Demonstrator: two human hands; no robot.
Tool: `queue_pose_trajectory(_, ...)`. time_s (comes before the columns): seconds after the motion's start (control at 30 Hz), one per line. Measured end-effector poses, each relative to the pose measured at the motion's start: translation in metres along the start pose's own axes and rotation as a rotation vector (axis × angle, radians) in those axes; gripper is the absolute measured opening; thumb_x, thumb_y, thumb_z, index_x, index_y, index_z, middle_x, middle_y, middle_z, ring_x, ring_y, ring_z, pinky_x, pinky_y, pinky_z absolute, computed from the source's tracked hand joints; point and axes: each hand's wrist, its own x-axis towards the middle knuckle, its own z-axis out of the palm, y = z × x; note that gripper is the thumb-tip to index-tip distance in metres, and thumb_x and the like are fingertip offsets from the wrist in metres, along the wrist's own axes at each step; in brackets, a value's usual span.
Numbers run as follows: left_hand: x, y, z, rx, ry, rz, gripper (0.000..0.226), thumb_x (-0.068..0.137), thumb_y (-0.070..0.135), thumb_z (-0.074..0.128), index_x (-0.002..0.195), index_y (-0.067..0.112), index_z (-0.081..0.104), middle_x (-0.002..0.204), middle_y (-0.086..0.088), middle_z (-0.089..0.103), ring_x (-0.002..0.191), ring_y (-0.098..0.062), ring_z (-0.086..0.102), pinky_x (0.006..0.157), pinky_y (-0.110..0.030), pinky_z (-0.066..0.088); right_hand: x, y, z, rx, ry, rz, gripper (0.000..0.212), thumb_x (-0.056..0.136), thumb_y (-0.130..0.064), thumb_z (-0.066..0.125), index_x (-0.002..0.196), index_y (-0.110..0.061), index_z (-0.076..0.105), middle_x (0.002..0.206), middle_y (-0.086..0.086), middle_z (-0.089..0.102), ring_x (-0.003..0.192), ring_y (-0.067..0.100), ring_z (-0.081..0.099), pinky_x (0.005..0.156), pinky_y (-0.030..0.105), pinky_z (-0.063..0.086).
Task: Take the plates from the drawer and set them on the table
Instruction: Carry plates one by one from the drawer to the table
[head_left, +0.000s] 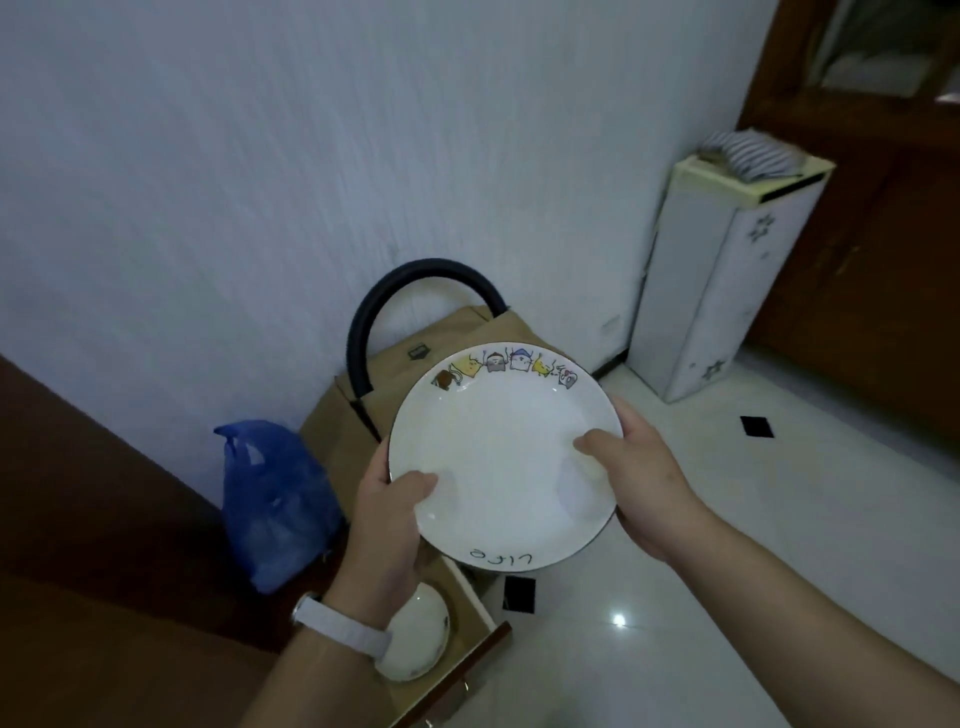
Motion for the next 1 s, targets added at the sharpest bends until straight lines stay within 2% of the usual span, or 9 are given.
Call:
queue_pose_trajectory(0.1, 0.013, -0.002, 0.015, 0.011, -0.135, -0.016, 0.054, 0.068, 0.001, 0.055, 0.115, 0.026, 0.065, 0.113, -0.01, 0.07, 0.106, -0.041, 0.062, 0.09, -0.061, 0.049, -0.014, 0.0, -0.012, 0.011, 0.125, -0.012, 0.04, 0.084, -0.001, 0.05, 0.108, -0.028, 0.067, 0.099, 0.003, 0.076, 0.087, 0.027, 0.071, 0.073, 0.045, 0.057)
queue_pose_trajectory(0.2, 0.019, -0.001, 0.021, 0.052, -0.255, -0.048, 0.053, 0.077, -0.007, 0.05, 0.117, 0.024, 0.064, 0.11, -0.007, 0.072, 0.104, -0.036, 0.065, 0.084, -0.051, 0.054, -0.031, 0.0, -0.014, 0.028, 0.255, -0.033, 0.042, 0.087, 0.001, 0.048, 0.108, -0.029, 0.067, 0.098, 0.003, 0.075, 0.083, 0.024, 0.072, 0.069, 0.04, 0.056)
queue_pose_trajectory(0.3, 0.026, 0.002, 0.019, 0.116, -0.388, -0.088, 0.053, 0.076, -0.004, 0.049, 0.12, 0.023, 0.062, 0.112, -0.008, 0.071, 0.105, -0.037, 0.064, 0.086, -0.054, 0.052, -0.053, 0.003, -0.005, 0.035, 0.371, -0.051, 0.044, 0.088, 0.002, 0.046, 0.11, -0.03, 0.067, 0.096, 0.001, 0.076, 0.082, 0.024, 0.072, 0.067, 0.038, 0.056)
queue_pose_trajectory(0.37, 0.028, 0.004, 0.018, 0.157, -0.474, -0.109, 0.051, 0.079, -0.005, 0.047, 0.119, 0.023, 0.062, 0.112, -0.007, 0.071, 0.102, -0.034, 0.066, 0.08, -0.05, 0.056, -0.07, 0.008, 0.003, 0.045, 0.469, -0.056, 0.043, 0.088, 0.001, 0.046, 0.109, -0.03, 0.066, 0.095, 0.002, 0.076, 0.083, 0.027, 0.071, 0.067, 0.04, 0.055)
queue_pose_trajectory(0.47, 0.024, 0.005, 0.019, 0.172, -0.601, -0.143, 0.05, 0.083, -0.012, 0.043, 0.117, 0.02, 0.062, 0.108, -0.006, 0.073, 0.095, -0.027, 0.068, 0.066, -0.036, 0.055, -0.098, 0.016, 0.012, 0.049, 0.598, -0.082, 0.042, 0.082, -0.002, 0.049, 0.108, -0.031, 0.067, 0.095, 0.005, 0.076, 0.084, 0.031, 0.071, 0.068, 0.043, 0.054)
queue_pose_trajectory(0.53, 0.016, 0.003, 0.024, 0.196, -0.692, -0.159, 0.048, 0.083, -0.012, 0.044, 0.115, 0.018, 0.062, 0.105, -0.007, 0.073, 0.094, -0.028, 0.069, 0.067, -0.037, 0.056, -0.122, 0.021, 0.015, 0.062, 0.69, -0.107, 0.045, 0.078, -0.002, 0.048, 0.103, -0.033, 0.068, 0.096, 0.007, 0.075, 0.083, 0.032, 0.07, 0.069, 0.045, 0.053)
queue_pose_trajectory(0.7, -0.024, -0.012, 0.047, 0.238, -0.935, -0.221, 0.05, 0.082, -0.012, 0.045, 0.117, 0.019, 0.062, 0.109, -0.009, 0.072, 0.099, -0.03, 0.068, 0.083, -0.047, 0.055, -0.194, 0.033, 0.013, 0.119, 0.952, -0.141, 0.047, 0.077, 0.002, 0.049, 0.099, -0.035, 0.069, 0.092, 0.007, 0.075, 0.078, 0.033, 0.068, 0.068, 0.045, 0.053)
queue_pose_trajectory(0.83, -0.073, -0.034, 0.061, 0.272, -1.113, -0.297, 0.05, 0.083, -0.013, 0.042, 0.114, 0.019, 0.063, 0.108, -0.009, 0.072, 0.096, -0.03, 0.068, 0.08, -0.045, 0.056, -0.263, 0.05, 0.012, 0.174, 1.134, -0.152, 0.045, 0.068, -0.007, 0.051, 0.096, -0.037, 0.07, 0.091, 0.005, 0.075, 0.077, 0.029, 0.068, 0.071, 0.045, 0.053)
queue_pose_trajectory(1.0, -0.15, -0.064, 0.064, 0.359, -1.336, -0.377, 0.05, 0.084, -0.015, 0.04, 0.113, 0.018, 0.063, 0.102, -0.005, 0.074, 0.087, -0.023, 0.07, 0.066, -0.034, 0.057, -0.355, 0.082, 0.025, 0.238, 1.357, -0.178, 0.044, 0.067, -0.01, 0.051, 0.099, -0.033, 0.069, 0.092, 0.008, 0.074, 0.076, 0.028, 0.066, 0.069, 0.042, 0.051)
